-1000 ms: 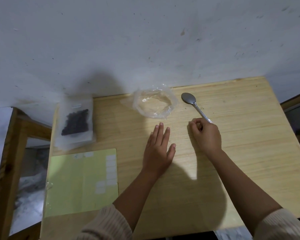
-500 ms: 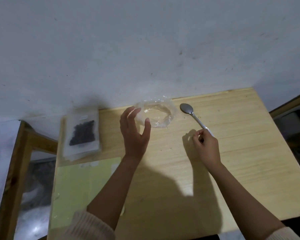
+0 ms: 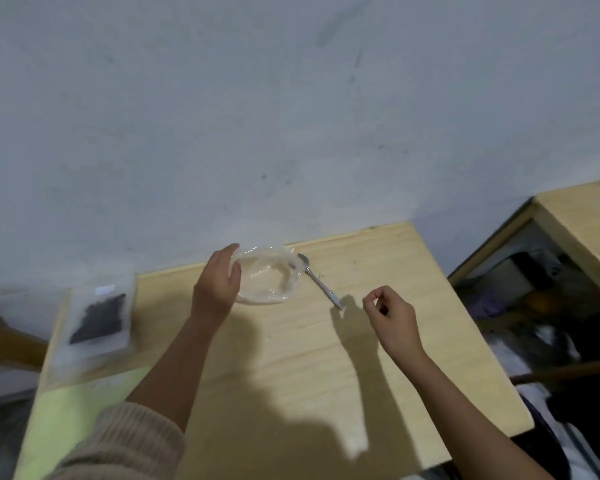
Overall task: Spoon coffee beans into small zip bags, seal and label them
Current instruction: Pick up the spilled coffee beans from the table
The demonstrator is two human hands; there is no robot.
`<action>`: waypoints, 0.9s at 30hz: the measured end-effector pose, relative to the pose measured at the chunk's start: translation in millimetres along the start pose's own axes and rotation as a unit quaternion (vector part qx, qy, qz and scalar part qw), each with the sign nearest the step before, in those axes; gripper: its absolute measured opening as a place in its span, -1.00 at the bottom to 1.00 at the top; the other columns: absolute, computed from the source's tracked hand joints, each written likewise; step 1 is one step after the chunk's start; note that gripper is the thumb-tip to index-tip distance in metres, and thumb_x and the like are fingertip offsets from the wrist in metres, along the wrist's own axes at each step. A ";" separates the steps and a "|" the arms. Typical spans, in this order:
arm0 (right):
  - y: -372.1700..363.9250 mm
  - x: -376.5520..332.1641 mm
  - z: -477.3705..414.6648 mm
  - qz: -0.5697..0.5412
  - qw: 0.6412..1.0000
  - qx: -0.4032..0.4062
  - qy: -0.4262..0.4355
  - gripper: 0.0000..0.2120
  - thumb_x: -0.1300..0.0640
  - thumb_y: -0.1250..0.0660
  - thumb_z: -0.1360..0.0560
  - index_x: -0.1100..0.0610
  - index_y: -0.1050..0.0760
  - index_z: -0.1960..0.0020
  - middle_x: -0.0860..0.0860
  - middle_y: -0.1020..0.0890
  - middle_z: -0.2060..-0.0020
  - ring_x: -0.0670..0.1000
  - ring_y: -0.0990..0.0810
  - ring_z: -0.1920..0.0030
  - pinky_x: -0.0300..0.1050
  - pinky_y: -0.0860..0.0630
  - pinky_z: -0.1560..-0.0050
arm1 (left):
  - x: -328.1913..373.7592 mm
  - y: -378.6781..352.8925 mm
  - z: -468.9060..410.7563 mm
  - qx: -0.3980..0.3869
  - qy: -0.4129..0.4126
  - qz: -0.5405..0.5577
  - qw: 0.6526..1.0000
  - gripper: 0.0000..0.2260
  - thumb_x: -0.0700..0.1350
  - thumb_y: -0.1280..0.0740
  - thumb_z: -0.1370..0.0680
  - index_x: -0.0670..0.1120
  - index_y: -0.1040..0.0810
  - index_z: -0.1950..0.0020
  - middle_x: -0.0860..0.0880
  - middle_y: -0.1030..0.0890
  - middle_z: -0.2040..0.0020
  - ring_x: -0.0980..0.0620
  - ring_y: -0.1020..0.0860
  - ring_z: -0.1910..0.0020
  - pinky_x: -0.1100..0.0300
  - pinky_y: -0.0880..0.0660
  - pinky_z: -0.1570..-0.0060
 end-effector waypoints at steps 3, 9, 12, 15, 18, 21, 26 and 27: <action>47.9 15.9 -0.5 -0.019 1.000 0.023 0.002 -0.88 0.21 -0.30 -0.49 0.18 -0.46 0.23 -0.03 -0.37 0.50 -0.12 -0.34 0.49 -0.29 -0.28 0.43 | 65.9 -20.1 8.0 0.001 0.011 0.026 1.000 -0.68 -0.08 -0.19 -0.61 0.00 -0.37 -0.38 0.03 -0.49 -0.23 0.04 -0.47 -0.18 0.19 -0.38 -0.15; 187.8 76.0 7.2 -0.024 0.994 0.110 -0.018 -0.84 0.18 -0.29 -0.51 0.16 -0.44 0.25 0.05 -0.46 0.42 -0.04 -0.39 0.38 -0.13 -0.32 0.33 | 235.2 -108.3 35.7 -0.062 -0.034 0.110 0.991 -0.69 0.05 -0.12 -0.63 0.13 -0.32 -0.37 0.15 -0.43 -0.13 0.17 -0.43 -0.04 0.31 -0.30 0.00; 260.7 119.5 25.2 -0.027 0.982 0.182 -0.049 -0.82 0.18 -0.30 -0.51 0.24 -0.45 0.23 0.08 -0.45 0.41 -0.01 -0.39 0.36 -0.10 -0.32 0.32 | 306.0 -172.9 66.4 -0.121 -0.079 0.138 0.980 -0.71 0.05 -0.09 -0.63 0.17 -0.32 -0.35 0.15 -0.41 -0.09 0.18 -0.44 0.00 0.27 -0.33 0.00; 318.4 165.4 53.0 -0.040 0.965 0.238 -0.104 -0.79 0.20 -0.27 -0.51 0.21 -0.40 0.29 0.03 -0.41 0.43 -0.01 -0.37 0.35 -0.08 -0.29 0.30 | 364.1 -234.9 110.1 -0.194 -0.121 0.126 0.965 -0.70 0.07 -0.06 -0.63 0.16 -0.31 -0.37 0.06 -0.41 -0.11 0.09 -0.47 -0.04 0.22 -0.36 -0.01; 354.8 217.7 83.7 -0.047 0.949 0.265 -0.165 -0.80 0.19 -0.21 -0.53 0.25 -0.39 0.24 0.05 -0.43 0.40 -0.01 -0.37 0.35 -0.09 -0.30 0.32 | 405.9 -287.3 167.2 -0.251 -0.161 0.118 0.947 -0.68 0.08 -0.03 -0.64 0.12 -0.31 -0.37 0.02 -0.40 -0.15 0.06 -0.45 -0.11 0.20 -0.33 -0.01; 373.2 270.4 111.8 -0.056 0.928 0.286 -0.231 -0.78 0.20 -0.14 -0.55 0.25 -0.34 0.26 0.06 -0.38 0.41 0.00 -0.32 0.38 -0.08 -0.25 0.35 | 422.7 -335.4 227.8 -0.315 -0.211 0.074 0.923 -0.68 0.11 0.00 -0.63 0.13 -0.28 -0.37 0.00 -0.38 -0.16 0.00 -0.46 -0.10 0.11 -0.42 -0.02; 366.1 354.4 135.5 -0.063 0.913 0.259 -0.309 -0.72 0.21 -0.09 -0.58 0.19 -0.18 0.29 0.05 -0.32 0.41 -0.01 -0.28 0.39 -0.11 -0.22 0.34 | 386.4 -398.2 279.6 -0.447 -0.073 0.039 0.891 -0.77 -0.18 -0.29 -0.57 -0.20 -0.47 -0.21 -0.22 -0.52 -0.10 -0.16 -0.47 0.23 0.07 -0.45 0.30; 361.4 365.3 131.0 -0.064 0.909 0.239 -0.335 -0.71 0.20 -0.09 -0.58 0.18 -0.17 0.30 0.06 -0.32 0.40 0.00 -0.29 0.37 -0.10 -0.22 0.34 | 378.6 -411.7 285.5 -0.469 -0.066 0.003 0.881 -0.74 -0.19 -0.31 -0.56 -0.20 -0.46 -0.23 -0.24 -0.49 -0.17 -0.20 -0.47 0.15 0.06 -0.44 0.28</action>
Point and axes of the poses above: each hand's wrist, its own z-axis away from the middle knuckle, its own y-axis out of the back of the hand, x = y × z, the point moved 1 cm from there along -z, towards the middle knuckle
